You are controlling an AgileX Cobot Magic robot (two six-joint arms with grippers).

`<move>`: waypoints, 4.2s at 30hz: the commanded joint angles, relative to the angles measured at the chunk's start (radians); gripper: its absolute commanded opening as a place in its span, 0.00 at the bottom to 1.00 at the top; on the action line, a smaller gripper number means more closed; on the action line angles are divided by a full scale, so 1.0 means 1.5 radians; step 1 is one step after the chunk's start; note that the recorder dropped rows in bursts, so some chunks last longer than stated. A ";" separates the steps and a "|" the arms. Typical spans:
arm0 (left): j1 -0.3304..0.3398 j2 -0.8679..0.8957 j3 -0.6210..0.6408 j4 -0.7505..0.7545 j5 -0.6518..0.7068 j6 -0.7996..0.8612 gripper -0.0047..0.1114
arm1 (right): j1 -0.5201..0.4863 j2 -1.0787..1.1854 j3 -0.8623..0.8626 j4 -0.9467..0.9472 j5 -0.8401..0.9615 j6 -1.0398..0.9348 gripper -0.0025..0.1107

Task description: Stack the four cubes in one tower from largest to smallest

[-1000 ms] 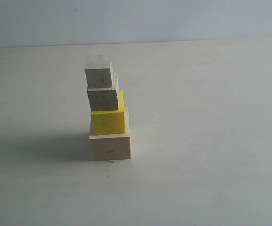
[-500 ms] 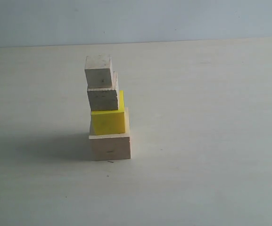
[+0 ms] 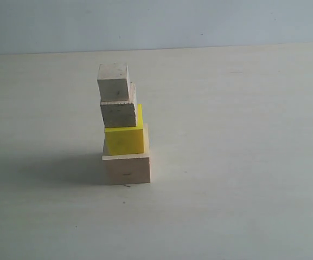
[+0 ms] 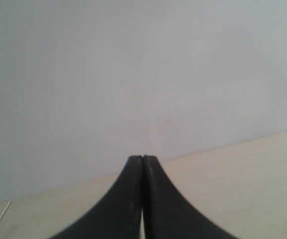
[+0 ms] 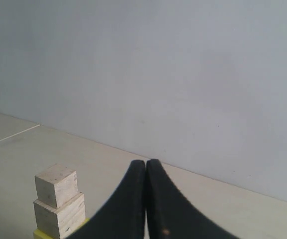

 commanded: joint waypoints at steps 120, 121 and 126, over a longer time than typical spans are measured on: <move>0.002 -0.031 0.264 0.236 -0.043 -0.317 0.04 | -0.341 -0.336 0.319 0.571 0.099 -0.527 0.02; 0.002 -0.031 0.264 0.236 -0.043 -0.317 0.04 | -0.341 -0.336 0.319 0.564 0.110 -0.527 0.02; 0.002 -0.031 0.264 0.236 -0.043 -0.317 0.04 | -0.366 -0.359 0.319 0.545 0.158 -0.529 0.02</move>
